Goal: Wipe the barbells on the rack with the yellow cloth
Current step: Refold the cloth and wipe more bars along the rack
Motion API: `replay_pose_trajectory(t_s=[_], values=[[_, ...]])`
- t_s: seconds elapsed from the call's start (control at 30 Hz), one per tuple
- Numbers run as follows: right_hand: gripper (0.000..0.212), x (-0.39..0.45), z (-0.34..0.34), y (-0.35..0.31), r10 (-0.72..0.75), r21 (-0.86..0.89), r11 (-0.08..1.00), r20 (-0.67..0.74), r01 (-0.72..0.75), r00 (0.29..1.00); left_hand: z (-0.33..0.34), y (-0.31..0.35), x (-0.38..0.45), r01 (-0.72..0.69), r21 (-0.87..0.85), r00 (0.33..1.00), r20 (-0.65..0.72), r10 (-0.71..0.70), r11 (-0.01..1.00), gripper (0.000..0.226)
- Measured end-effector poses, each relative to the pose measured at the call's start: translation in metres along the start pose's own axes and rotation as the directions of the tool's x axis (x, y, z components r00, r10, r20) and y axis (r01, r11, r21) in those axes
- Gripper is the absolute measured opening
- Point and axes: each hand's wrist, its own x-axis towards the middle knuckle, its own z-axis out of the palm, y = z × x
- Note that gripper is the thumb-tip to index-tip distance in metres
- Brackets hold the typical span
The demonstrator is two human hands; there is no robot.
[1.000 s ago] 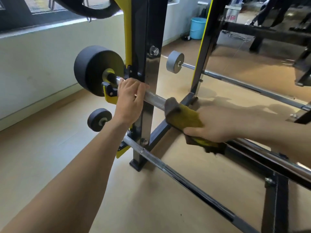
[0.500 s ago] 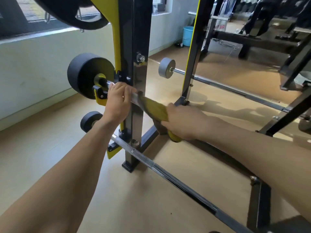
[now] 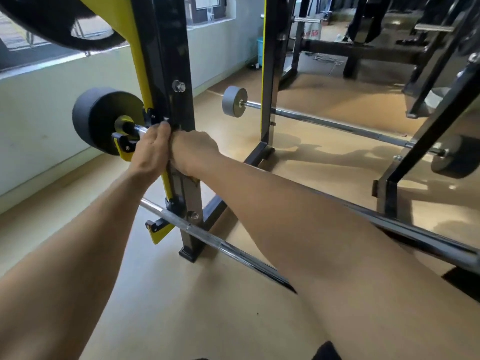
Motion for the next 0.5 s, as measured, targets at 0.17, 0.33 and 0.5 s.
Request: replay_pose_trajectory(t_s=[0.17,0.33,0.5], values=[[0.056,-0.076,0.011,0.042,-0.161,-0.212,0.970,-0.171,0.124,0.972,0.019,0.015,-0.036,-0.145,0.384,0.965,-0.147,0.216,0.912,0.032],[0.069,-0.167,-0.014,0.103,-0.010,-0.164,0.986,-0.087,-0.005,0.996,0.069,0.063,-0.102,-0.392,0.396,0.892,-0.057,0.448,0.831,0.032],[0.043,-0.278,-0.064,0.176,0.169,0.083,0.983,-0.042,-0.165,0.985,0.124,0.130,-0.164,-0.468,-0.092,0.843,0.253,0.476,0.879,0.015]])
